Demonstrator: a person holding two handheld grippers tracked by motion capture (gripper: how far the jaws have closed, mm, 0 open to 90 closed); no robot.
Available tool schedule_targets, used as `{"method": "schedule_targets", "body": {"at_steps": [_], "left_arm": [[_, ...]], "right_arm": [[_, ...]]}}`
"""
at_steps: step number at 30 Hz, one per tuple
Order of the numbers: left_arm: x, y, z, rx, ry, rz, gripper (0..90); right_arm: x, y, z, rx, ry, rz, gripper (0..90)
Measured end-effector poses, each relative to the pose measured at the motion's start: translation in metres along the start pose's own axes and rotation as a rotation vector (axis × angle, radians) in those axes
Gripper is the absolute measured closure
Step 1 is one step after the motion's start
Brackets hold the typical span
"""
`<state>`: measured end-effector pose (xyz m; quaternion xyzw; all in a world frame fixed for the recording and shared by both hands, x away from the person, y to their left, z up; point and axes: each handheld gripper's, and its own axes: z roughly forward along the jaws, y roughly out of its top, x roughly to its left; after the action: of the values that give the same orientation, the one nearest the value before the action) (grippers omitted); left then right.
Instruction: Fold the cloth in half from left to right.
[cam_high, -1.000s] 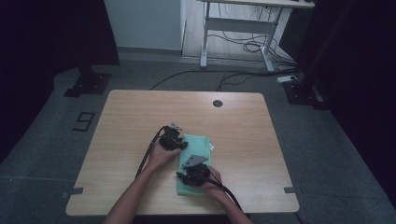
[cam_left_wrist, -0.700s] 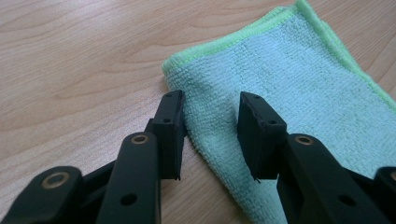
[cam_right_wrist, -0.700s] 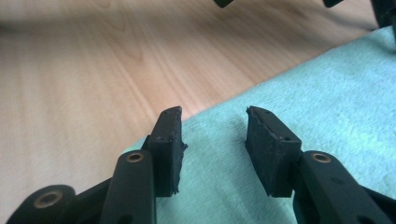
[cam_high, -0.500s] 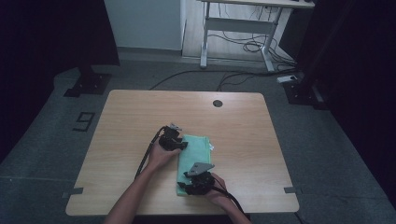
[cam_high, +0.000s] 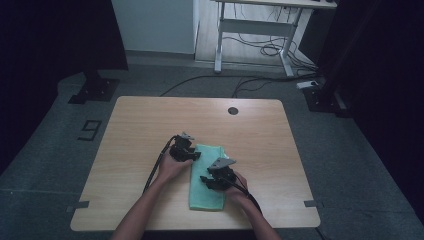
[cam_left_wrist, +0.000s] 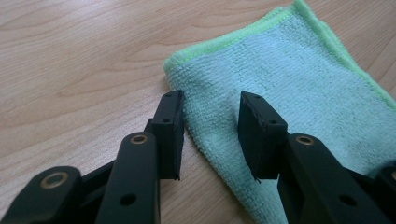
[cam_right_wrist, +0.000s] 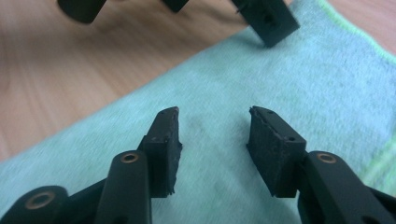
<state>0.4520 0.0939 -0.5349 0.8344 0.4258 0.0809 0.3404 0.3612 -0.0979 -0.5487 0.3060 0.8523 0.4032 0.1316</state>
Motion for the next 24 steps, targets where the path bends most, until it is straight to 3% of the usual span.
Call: {"method": "schedule_targets", "body": {"at_steps": [6,12,16,24], "left_arm": [[0.0,-0.001,-0.001,-0.005,0.004,-0.006,60.6],[-0.001,0.0,-0.001,0.005,0.006,-0.005,59.7],[-0.002,0.0,-0.003,0.008,0.018,0.004,55.9],[-0.006,0.003,-0.031,-0.081,-0.012,0.023,53.4]], "right_arm": [[0.011,-0.019,-0.018,-0.023,0.001,-0.02,50.5],[0.013,-0.026,-0.025,-0.023,0.02,-0.022,50.0],[0.007,-0.023,-0.027,-0.038,0.029,0.004,48.6],[-0.018,-0.012,-0.04,-0.079,-0.033,0.056,47.2]]}}
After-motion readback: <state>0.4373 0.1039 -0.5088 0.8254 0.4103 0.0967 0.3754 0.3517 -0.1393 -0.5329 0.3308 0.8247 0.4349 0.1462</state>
